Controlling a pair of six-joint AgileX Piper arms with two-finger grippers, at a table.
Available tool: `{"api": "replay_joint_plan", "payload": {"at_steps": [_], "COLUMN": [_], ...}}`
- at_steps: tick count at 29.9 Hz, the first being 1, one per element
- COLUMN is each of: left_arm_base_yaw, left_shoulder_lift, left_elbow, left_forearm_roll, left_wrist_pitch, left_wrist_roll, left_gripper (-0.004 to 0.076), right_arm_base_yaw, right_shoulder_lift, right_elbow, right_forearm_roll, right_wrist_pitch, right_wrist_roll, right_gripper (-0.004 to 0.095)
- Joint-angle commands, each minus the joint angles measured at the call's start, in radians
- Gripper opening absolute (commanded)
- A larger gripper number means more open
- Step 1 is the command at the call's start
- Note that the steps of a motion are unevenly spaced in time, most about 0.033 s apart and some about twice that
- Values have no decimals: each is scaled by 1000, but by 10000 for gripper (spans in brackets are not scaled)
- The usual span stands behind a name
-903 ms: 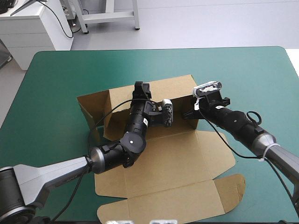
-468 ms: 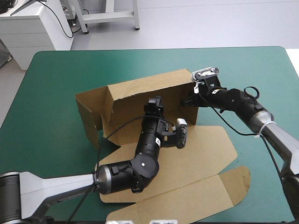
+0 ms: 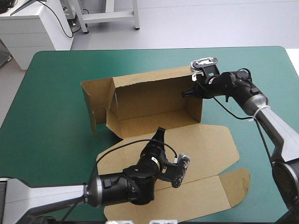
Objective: Fold the box
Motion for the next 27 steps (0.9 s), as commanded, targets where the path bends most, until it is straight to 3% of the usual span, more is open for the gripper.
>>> {"api": "replay_joint_plan", "payload": {"at_steps": [1, 5, 10, 17, 27], "left_arm_base_yaw": [51, 217, 491, 992, 1676], "left_shoulder_lift": [-95, -136, -157, -199, -226], "left_elbow": [-100, -230, -358, -406, -345], "left_forearm_roll": [-365, -674, -869, -1298, -1698], "left_wrist_pitch": [62, 183, 275, 279, 295], "left_wrist_roll": [232, 426, 530, 687, 684], "left_gripper": [16, 16, 8, 7, -8], "right_arm_base_yaw": [-9, -9, -9, -9, -9], "right_shoulder_lift": [-36, -36, -36, -36, -36], "right_elbow": [-38, -38, -38, -38, -38], "right_forearm_roll": [-54, -67, -80, -104, -105], "right_wrist_pitch": [13, 34, 63, 87, 110], "right_wrist_roll": [35, 46, 47, 82, 82], "right_gripper": [-17, -17, -17, -17, -17]}}
